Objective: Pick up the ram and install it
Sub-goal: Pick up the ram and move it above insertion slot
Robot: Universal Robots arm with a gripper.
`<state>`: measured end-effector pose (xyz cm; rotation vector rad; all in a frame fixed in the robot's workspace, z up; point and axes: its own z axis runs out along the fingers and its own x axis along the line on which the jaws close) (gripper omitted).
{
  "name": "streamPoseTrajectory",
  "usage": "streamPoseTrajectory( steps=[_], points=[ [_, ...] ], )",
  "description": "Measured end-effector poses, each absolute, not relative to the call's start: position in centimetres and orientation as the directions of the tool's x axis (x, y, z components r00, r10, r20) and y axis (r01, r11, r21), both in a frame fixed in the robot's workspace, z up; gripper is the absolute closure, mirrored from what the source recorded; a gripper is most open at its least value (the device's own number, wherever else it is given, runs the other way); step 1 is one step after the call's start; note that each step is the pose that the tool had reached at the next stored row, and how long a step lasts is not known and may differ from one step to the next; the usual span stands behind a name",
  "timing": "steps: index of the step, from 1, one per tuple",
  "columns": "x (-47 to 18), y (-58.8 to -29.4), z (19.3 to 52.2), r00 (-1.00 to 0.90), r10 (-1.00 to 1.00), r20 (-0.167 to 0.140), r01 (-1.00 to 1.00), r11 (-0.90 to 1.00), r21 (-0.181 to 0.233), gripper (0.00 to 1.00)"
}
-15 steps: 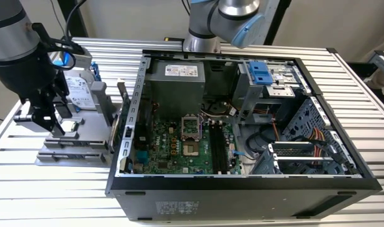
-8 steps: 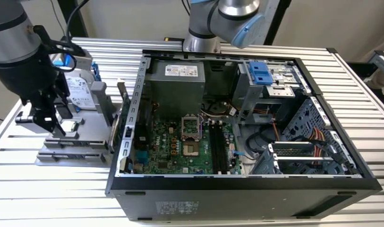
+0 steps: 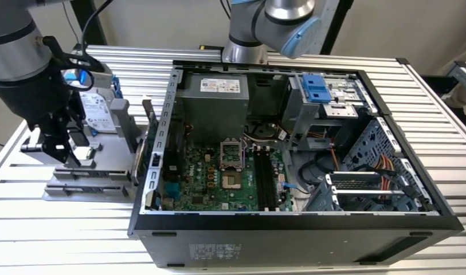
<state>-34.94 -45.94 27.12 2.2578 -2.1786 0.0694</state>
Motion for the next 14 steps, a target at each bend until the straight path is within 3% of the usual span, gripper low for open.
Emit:
streamPoseTrajectory(
  steps=[14],
  points=[
    [-35.23, -46.70, 26.53, 0.035, -0.999, 0.034, -0.999, -0.036, -0.029, 0.00]
  ],
)
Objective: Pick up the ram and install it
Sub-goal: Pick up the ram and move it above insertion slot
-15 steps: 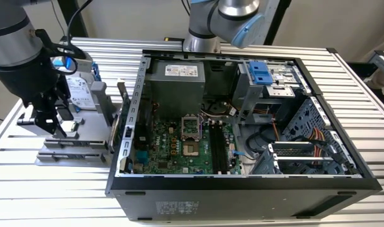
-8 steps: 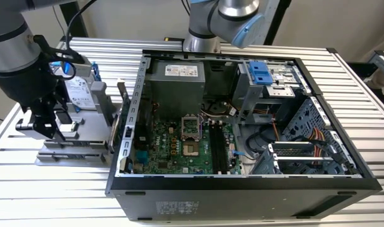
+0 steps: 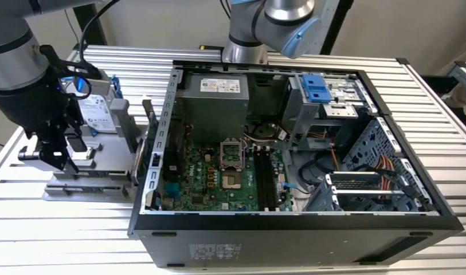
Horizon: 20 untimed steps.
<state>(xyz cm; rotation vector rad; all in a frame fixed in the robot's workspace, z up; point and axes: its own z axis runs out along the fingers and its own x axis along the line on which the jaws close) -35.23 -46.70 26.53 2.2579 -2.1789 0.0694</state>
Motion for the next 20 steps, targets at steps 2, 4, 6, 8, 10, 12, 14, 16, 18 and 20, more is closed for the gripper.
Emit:
streamPoseTrajectory(
  steps=[2, 4, 6, 8, 10, 12, 14, 16, 18, 20],
  points=[
    [-35.23, -46.70, 26.53, 0.035, -0.999, 0.034, -0.999, -0.036, -0.029, 0.00],
    [-35.24, -46.70, 26.53, 0.035, -0.999, 0.034, -0.999, -0.036, -0.028, 0.00],
    [-35.24, -46.71, 26.50, 0.035, -0.999, 0.034, -0.999, -0.036, -0.029, 0.00],
    [-35.25, -46.71, 26.46, 0.035, -0.999, 0.034, -0.999, -0.036, -0.029, 0.00],
    [-35.26, -46.71, 26.43, 0.035, -0.999, 0.034, -0.999, -0.036, -0.028, 0.00],
    [-35.27, -46.71, 26.39, 0.035, -0.999, 0.034, -0.999, -0.036, -0.029, 0.00],
    [-35.28, -46.71, 26.37, 0.035, -0.999, 0.034, -0.999, -0.036, -0.028, 0.00],
    [-35.28, -46.71, 26.34, 0.035, -0.999, 0.034, -0.999, -0.036, -0.028, 0.00],
    [-35.29, -46.71, 26.31, 0.035, -0.999, 0.034, -0.999, -0.036, -0.028, 0.00],
    [-35.28, -46.71, 26.30, 0.035, -0.999, 0.034, -0.999, -0.036, -0.028, 0.00]
  ],
)
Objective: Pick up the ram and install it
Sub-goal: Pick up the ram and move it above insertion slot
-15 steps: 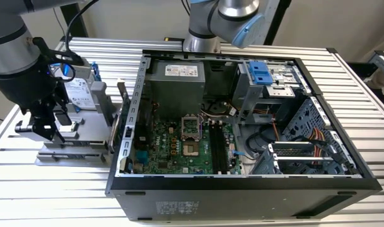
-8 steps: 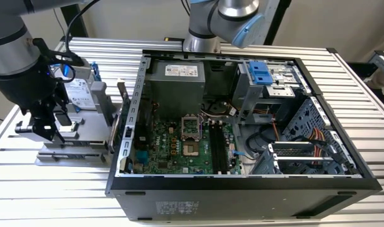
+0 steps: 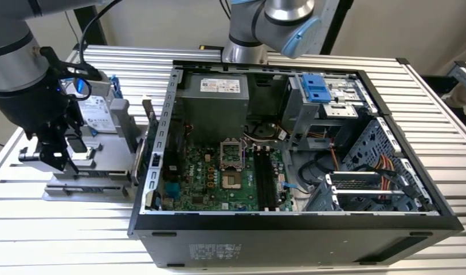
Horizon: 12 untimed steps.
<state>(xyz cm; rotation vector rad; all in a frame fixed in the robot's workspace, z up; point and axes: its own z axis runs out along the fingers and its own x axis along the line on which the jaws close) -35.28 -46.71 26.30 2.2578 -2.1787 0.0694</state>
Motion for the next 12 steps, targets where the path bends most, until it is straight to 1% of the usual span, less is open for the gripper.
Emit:
streamPoseTrajectory(
  steps=[12],
  points=[
    [-35.29, -46.71, 26.14, 0.035, -0.999, 0.034, -0.999, -0.036, -0.029, 0.00]
  ],
)
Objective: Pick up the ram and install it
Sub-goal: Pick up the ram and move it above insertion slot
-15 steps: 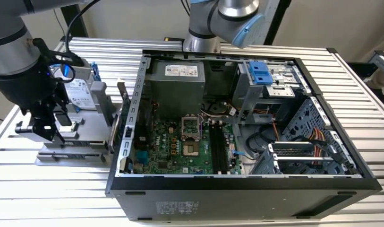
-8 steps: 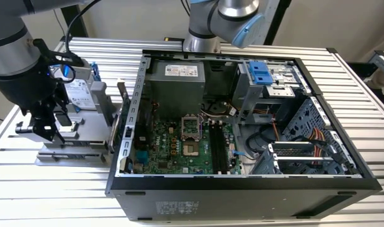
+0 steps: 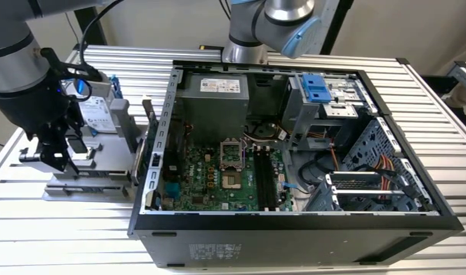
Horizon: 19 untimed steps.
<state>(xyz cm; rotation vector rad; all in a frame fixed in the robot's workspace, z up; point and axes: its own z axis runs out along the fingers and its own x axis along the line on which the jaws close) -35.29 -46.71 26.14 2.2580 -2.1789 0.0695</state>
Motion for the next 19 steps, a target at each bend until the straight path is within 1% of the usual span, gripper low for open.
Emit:
streamPoseTrajectory(
  steps=[19],
  points=[
    [-35.6, -47.1, 24.7, 0.035, -0.999, 0.036, -0.999, -0.036, -0.026, 0.00]
  ],
)
